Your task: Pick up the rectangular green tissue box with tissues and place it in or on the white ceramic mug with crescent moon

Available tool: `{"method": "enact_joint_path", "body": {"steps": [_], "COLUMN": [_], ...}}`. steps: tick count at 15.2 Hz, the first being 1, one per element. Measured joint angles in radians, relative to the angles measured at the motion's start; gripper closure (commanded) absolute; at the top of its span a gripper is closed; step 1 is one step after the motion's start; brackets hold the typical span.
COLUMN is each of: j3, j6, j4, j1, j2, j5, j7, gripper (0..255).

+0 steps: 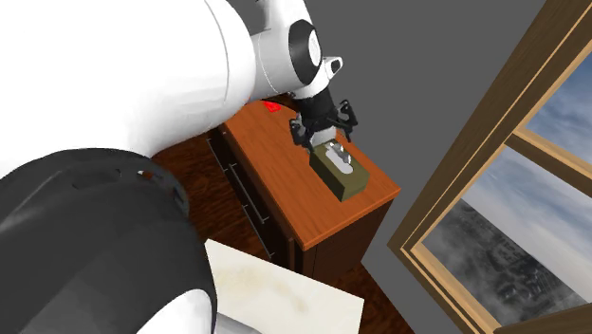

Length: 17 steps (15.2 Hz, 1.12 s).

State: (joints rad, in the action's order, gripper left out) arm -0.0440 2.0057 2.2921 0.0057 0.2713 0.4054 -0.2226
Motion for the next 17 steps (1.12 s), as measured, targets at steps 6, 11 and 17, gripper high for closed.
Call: {"method": "enact_joint_path", "body": {"steps": [6,11,17], "j3": [-0.027,-0.019,-0.004], "j6": [0.101,0.149,0.197], "j4": [-0.068,-0.074,-0.063], "j1": [-0.013,-0.023,-0.038], "j2": [-0.223,-0.287,-0.321], "j5": [0.235,0.309,0.34], "j7": [0.023,0.042,0.057], "gripper": [0,0,0]}}
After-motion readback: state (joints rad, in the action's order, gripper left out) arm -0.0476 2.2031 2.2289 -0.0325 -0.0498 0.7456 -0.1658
